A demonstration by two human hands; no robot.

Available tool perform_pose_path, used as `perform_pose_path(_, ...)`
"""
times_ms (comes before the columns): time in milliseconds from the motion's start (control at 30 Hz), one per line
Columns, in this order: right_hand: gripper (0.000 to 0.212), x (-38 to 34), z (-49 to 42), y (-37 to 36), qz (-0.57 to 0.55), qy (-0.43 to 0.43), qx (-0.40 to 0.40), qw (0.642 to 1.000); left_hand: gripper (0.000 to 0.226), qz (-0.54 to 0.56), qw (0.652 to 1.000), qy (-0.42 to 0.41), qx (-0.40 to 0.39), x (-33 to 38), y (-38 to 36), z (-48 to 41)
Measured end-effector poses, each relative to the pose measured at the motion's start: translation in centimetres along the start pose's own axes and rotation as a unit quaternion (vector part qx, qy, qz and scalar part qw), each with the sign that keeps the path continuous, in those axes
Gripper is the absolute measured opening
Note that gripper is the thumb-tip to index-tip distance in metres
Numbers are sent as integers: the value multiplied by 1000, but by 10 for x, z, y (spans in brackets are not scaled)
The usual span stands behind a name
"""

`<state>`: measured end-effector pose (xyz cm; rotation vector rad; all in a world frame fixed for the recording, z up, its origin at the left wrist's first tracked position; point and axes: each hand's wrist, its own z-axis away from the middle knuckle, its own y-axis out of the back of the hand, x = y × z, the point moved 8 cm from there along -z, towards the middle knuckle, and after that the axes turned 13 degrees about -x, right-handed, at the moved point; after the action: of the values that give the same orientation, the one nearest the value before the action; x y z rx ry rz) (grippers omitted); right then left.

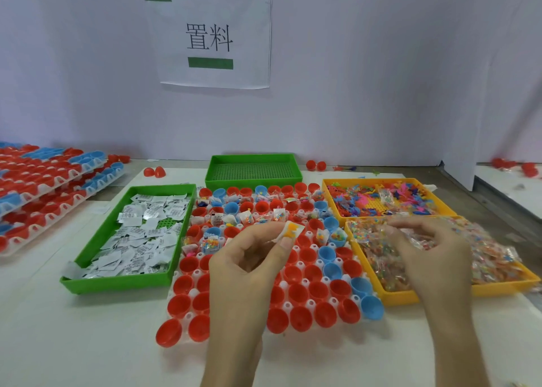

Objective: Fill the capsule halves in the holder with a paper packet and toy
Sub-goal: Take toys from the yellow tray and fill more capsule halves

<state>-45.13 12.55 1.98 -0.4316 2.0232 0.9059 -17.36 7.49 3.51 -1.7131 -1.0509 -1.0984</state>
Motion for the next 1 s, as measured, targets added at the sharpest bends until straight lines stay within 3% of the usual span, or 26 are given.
perform_pose_path(100,14,-27,5,-6,-117,43,-25,992,21,20,1000,9,-11,-4,-4,-1)
perform_pose_path(233,11,-75,19,-36,-243,90,-147,955,21,33,999,14,-27,-9,-12,-3)
perform_pose_path(400,10,-92,33,-65,-352,62,-210,910,17,16,998,-7,-54,-4,-17,-1)
perform_pose_path(533,20,-93,35,-72,-358,38,-251,899,22,20,999,-11,-27,-6,-8,-3)
perform_pose_path(733,20,-103,38,-70,-313,74,-293,900,34,23,1000,4,-14,-9,-4,-2)
perform_pose_path(1000,26,-103,40,-73,-269,78,-311,908,25,8,1000,9,-29,-6,-4,-2)
